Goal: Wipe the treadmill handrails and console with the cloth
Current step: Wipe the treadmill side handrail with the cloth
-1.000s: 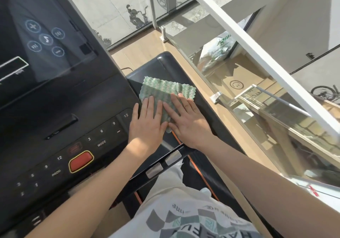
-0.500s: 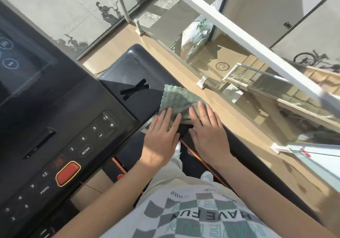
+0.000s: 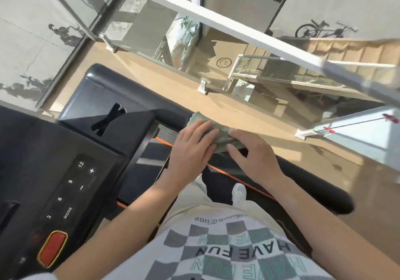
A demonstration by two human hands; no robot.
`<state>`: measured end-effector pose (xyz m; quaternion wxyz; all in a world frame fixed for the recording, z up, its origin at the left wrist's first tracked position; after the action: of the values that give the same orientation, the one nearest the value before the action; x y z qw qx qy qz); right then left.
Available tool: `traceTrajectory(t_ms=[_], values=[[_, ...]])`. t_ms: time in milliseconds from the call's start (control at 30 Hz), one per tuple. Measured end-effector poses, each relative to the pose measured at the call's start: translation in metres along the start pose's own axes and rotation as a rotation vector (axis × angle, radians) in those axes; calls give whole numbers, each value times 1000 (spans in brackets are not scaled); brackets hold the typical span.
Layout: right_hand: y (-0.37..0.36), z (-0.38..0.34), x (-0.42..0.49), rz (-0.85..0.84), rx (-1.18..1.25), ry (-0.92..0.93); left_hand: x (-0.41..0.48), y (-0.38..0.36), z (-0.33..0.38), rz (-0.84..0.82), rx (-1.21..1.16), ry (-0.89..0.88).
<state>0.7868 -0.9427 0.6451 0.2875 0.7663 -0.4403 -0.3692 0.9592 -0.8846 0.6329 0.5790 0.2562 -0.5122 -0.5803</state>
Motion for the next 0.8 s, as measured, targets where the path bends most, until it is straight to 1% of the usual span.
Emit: traceTrajectory(t_ms=[67,100,233,500,667,800], values=[[7,13,-4,42,20,-88,12,-12,5,-88,19,-89],[8,18,-6,58,14,-122,16,-16,7,-104,28,-126],[11,36,-18,72,21,-181,21,-27,22,-105,19,-199],[38,85,-48,14,-59,-174,33,-49,74,-206,64,-258],[54,122,-69,23,-51,-205,41,-67,110,-272,73,-278],[66,148,-90,61,-38,-236,46,-81,138,-294,66,-302]])
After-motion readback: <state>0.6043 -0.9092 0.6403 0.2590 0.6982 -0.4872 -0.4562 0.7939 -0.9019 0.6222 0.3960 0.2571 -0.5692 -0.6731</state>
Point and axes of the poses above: each hand's wrist, its own x-axis towards the middle knuckle, its own y-axis out of the back of the hand, z = x × y, the point moved 5 cm from there along x, towards the middle knuckle, and after that the axes turned 8 degrees about -y, right-handed, at the moved point
